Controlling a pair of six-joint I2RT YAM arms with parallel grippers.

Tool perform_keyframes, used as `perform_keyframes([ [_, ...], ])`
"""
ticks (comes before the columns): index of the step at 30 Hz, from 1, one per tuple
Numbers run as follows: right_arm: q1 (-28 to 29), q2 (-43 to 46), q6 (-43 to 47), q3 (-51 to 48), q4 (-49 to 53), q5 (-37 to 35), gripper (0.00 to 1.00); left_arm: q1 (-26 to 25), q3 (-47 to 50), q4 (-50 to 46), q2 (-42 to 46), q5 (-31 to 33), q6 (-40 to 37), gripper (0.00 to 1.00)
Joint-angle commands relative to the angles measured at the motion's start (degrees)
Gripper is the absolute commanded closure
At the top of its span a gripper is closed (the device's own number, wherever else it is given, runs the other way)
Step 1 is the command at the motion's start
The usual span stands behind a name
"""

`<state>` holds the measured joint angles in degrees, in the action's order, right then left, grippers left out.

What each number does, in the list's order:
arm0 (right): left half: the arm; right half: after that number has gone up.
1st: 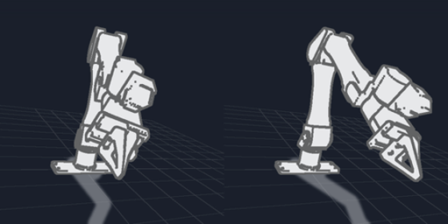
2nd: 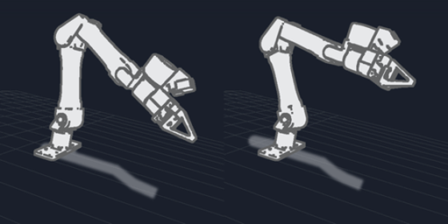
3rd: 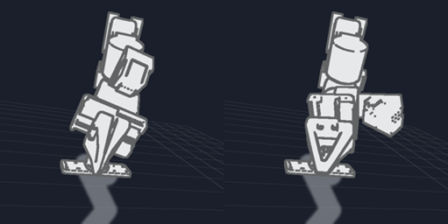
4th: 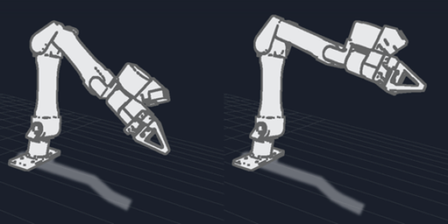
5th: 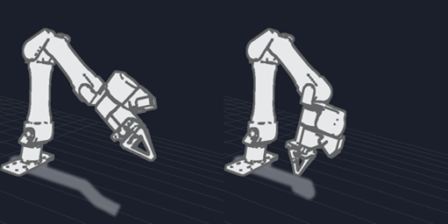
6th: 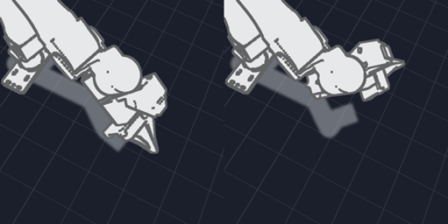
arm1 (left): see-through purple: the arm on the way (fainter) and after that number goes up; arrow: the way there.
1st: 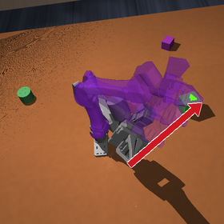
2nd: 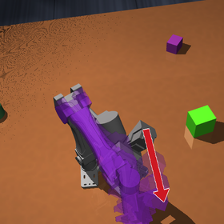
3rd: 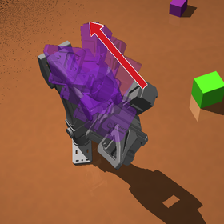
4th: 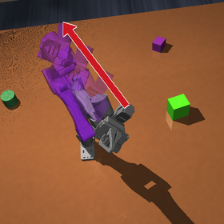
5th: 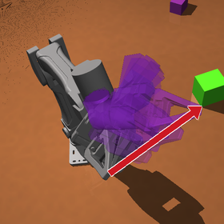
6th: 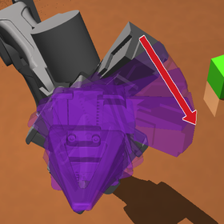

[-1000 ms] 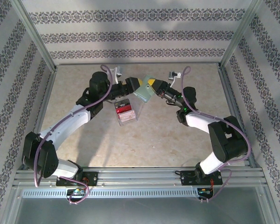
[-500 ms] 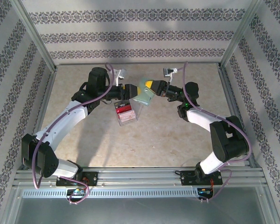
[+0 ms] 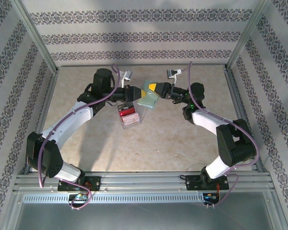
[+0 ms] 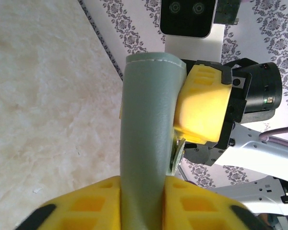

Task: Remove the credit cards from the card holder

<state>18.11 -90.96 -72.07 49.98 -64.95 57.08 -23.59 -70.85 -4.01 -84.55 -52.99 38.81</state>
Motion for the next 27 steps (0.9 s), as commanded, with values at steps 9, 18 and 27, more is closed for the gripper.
perform_keyframes([
  [9, -1.0, 5.5, 9.8, 2.1, 13.6, -3.3, 0.62, -0.8, 1.8, 0.8, 3.2, -1.0, -3.4, 0.97],
  [18, 0.2, 21.3, 28.4, 1.6, 56.4, -28.1, 0.46, -3.6, 4.2, -3.2, 9.0, 18.7, -13.1, 1.00],
  [27, 13.1, 29.3, 28.5, 2.2, 73.2, -51.3, 0.55, -13.3, 7.6, 0.1, 8.2, 41.4, -16.8, 1.00],
])
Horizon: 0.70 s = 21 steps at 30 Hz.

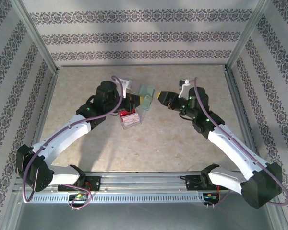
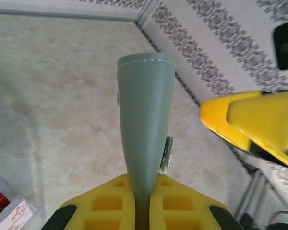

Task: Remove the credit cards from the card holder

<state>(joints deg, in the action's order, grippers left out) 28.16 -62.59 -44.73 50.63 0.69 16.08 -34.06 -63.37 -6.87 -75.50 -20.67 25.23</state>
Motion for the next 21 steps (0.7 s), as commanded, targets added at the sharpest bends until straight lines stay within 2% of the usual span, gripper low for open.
perform_keyframes([
  [1, 4.1, 0.9, -0.3, 1.7, 8.2, -11.3, 0.56, -3.6, 0.2, 3.7, -1.5, 9.5, -2.9, 1.00],
  [6, 6.2, -2.1, -4.3, 2.3, 9.0, -10.3, 0.66, -5.4, 0.1, 6.8, -4.3, 9.8, -1.7, 1.00],
  [21, 6.2, -5.0, -5.4, 4.7, 7.4, -10.6, 0.58, -6.0, 0.1, 8.2, -6.4, 7.5, -0.7, 1.00],
])
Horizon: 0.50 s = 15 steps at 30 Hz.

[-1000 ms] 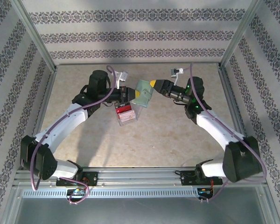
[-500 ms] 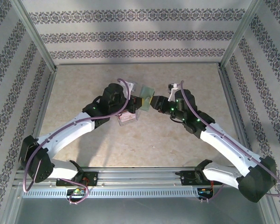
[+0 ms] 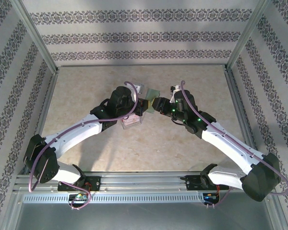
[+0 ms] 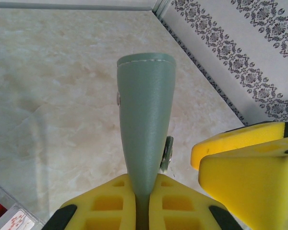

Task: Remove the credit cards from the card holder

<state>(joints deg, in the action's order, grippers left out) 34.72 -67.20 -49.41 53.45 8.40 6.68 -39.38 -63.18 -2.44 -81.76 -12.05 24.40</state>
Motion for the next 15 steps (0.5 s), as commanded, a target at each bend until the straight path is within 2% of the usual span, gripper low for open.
perform_keyframes([
  [1, -0.6, -0.4, -0.9, 2.0, -0.5, -1.2, 0.58, -0.7, 0.0, 3.9, -0.1, -1.3, 0.1, 1.00],
  [15, -1.6, -2.9, -2.0, 2.5, -1.9, 0.5, 0.57, -0.7, 0.6, 6.8, 0.4, -5.6, 0.3, 1.00],
])
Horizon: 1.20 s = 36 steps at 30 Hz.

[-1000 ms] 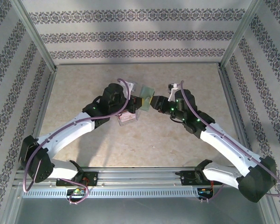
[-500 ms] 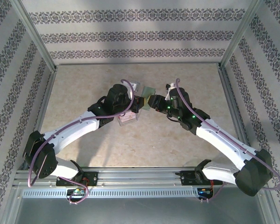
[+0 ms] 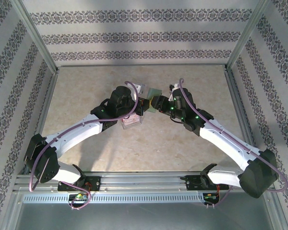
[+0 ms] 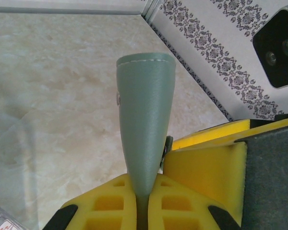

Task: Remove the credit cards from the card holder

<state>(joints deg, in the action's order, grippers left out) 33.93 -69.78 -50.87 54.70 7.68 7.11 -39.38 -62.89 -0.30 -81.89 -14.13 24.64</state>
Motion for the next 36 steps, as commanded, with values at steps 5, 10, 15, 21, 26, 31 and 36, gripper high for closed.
perform_keyframes([
  [5, -2.1, 0.4, -1.1, 0.1, -1.6, -0.5, 0.57, -0.7, 0.4, 4.9, 0.8, -5.6, -0.3, 1.00],
  [10, -2.6, 0.8, -0.7, -0.7, -1.1, -0.8, 0.63, -0.7, 0.5, 4.9, 1.0, -6.1, -0.4, 1.00],
  [15, -2.7, 0.6, -0.4, -1.2, 0.0, -0.6, 0.70, -0.7, 0.5, 4.8, 1.2, -4.9, -0.5, 1.00],
  [21, -2.7, -0.3, 0.5, -0.8, 1.5, 0.6, 0.81, -0.7, 0.5, 4.5, 1.1, -2.3, -0.4, 1.00],
  [26, -2.7, -0.5, 0.8, -1.4, 2.2, 1.1, 0.90, -0.7, 0.8, 4.6, 1.3, 0.2, -0.1, 1.00],
  [31, -3.0, 0.3, 1.4, -2.4, 2.8, 1.3, 0.99, -0.7, 1.1, 4.3, 1.5, 2.4, 0.3, 1.00],
  [36, -4.3, 1.8, 2.1, -3.2, 3.8, 1.2, 1.00, -0.5, 1.5, 4.0, 2.2, 4.1, 0.4, 1.00],
])
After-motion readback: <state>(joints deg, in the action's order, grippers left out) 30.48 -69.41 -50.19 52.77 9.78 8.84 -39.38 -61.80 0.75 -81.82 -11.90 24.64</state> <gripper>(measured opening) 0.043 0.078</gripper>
